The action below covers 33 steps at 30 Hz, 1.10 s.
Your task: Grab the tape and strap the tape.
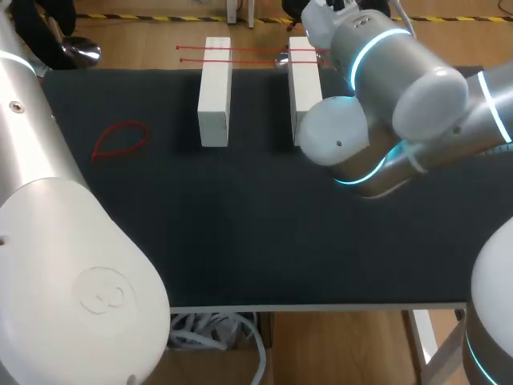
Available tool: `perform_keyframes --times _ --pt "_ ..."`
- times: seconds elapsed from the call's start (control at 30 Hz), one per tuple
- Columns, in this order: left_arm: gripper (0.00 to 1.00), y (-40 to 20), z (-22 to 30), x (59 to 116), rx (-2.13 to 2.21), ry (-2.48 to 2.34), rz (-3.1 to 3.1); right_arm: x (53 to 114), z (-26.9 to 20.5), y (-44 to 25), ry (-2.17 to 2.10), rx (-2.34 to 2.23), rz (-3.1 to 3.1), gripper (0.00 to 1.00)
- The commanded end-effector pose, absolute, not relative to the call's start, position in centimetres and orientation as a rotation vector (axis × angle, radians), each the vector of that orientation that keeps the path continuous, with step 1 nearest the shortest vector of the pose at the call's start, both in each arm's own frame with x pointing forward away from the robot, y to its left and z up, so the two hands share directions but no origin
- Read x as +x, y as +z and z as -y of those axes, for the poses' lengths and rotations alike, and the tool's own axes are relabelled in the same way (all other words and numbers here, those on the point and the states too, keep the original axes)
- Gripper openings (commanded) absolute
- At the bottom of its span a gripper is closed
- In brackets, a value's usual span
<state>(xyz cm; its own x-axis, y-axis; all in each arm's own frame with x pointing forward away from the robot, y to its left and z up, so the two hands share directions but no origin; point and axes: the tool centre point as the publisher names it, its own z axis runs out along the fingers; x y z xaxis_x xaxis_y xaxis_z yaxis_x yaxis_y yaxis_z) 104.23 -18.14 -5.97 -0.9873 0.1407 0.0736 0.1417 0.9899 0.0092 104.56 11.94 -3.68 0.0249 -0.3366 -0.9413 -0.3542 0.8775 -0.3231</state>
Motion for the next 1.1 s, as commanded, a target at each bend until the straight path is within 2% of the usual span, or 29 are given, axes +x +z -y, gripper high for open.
perform_keyframes --times 0.03,0.4,0.77,1.1 --pt "0.0 -5.8 18.2 104.3 -0.216 -0.03 3.058 104.5 -10.8 -3.8 0.053 -0.657 -1.507 0.0" --pt "0.0 -5.8 18.2 104.3 -0.216 -0.03 3.058 105.1 -9.9 -5.0 0.148 -0.585 -1.433 0.0" --pt "0.0 -5.8 18.2 104.3 -0.216 -0.03 3.058 104.8 -12.2 -5.5 0.26 -0.577 -1.388 0.0" --pt "0.0 -5.8 18.2 104.3 -0.216 -0.03 3.058 104.3 -12.0 -5.8 0.387 -0.513 -1.287 0.0"
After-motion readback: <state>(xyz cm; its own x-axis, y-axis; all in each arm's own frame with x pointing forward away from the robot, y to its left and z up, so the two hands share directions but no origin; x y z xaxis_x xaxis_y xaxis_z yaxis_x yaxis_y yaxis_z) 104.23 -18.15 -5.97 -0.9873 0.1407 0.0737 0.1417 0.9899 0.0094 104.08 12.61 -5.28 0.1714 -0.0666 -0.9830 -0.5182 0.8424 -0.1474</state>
